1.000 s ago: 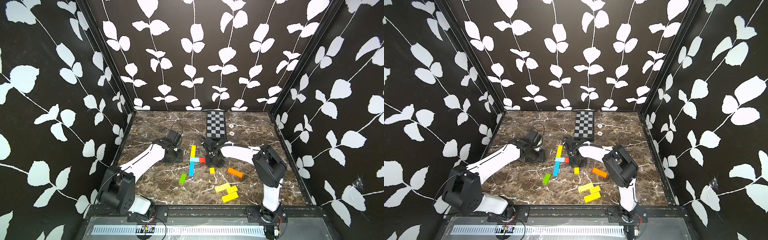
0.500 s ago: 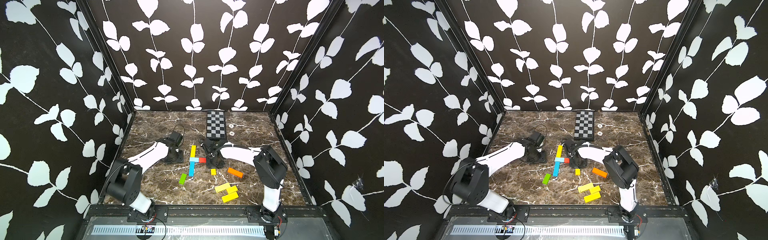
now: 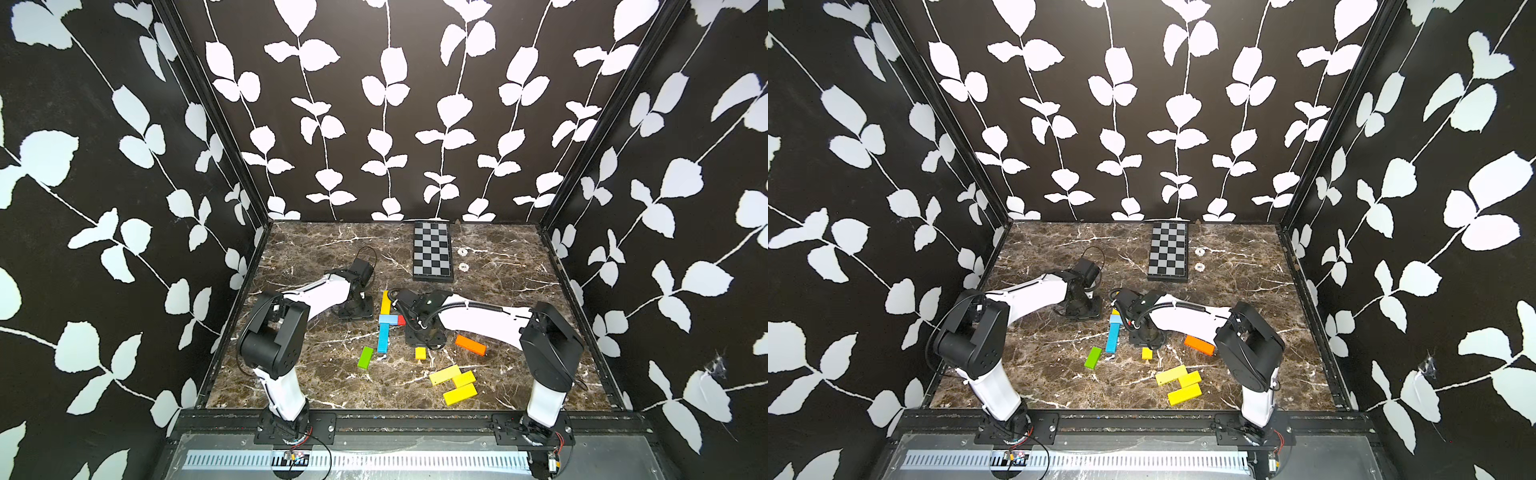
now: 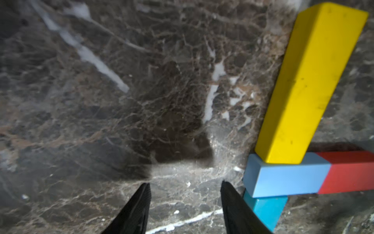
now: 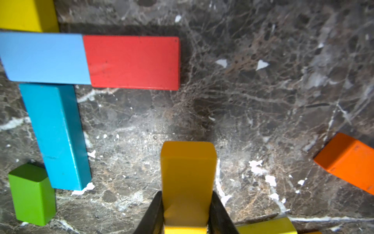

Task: Assemble the letter h with building blocks
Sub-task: Place the building block at the center of the board.

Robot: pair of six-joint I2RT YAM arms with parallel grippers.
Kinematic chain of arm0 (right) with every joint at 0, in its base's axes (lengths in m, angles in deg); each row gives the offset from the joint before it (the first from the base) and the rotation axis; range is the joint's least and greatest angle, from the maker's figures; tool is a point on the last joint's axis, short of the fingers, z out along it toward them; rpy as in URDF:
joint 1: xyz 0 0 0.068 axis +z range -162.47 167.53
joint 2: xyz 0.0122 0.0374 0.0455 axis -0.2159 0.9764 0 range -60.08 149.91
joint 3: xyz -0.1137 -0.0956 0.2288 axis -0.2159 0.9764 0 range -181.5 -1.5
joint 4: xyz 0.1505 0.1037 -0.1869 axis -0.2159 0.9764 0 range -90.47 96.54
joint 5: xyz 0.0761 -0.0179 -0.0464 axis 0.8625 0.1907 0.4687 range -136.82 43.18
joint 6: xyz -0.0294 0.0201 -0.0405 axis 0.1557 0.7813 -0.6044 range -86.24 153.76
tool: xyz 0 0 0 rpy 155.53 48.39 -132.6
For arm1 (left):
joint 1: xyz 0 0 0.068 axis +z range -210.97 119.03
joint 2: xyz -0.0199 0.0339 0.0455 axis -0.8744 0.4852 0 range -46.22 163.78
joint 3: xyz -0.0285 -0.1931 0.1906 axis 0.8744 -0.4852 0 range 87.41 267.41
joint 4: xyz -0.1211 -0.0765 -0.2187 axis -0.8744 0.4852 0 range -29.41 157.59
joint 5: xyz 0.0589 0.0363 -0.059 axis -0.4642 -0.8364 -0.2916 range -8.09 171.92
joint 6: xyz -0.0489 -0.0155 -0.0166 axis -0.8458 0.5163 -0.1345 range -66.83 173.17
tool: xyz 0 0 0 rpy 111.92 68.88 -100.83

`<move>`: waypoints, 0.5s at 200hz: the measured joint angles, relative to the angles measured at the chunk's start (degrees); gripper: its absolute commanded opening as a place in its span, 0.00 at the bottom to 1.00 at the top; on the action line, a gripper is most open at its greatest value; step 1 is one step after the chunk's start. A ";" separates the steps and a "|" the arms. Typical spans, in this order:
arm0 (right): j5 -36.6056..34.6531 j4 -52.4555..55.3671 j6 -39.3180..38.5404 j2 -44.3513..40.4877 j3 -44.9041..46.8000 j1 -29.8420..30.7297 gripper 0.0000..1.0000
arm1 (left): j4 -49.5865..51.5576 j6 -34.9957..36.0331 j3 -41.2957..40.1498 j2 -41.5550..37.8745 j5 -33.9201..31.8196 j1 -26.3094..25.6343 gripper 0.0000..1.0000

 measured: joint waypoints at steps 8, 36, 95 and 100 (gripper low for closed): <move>-0.04 -0.04 0.09 -0.33 0.17 0.00 0.33 | -0.13 0.09 0.00 0.39 0.33 0.00 0.60; -0.02 -0.04 0.48 -1.11 0.50 0.00 0.33 | -0.57 0.31 0.13 1.11 0.85 0.00 0.61; 0.35 -0.26 0.61 -1.05 0.70 0.00 0.33 | -0.90 0.35 0.37 1.40 1.66 -0.09 0.61; 0.50 -0.33 0.61 -0.98 0.72 0.00 0.33 | -0.92 0.35 0.50 1.49 1.73 -0.13 0.61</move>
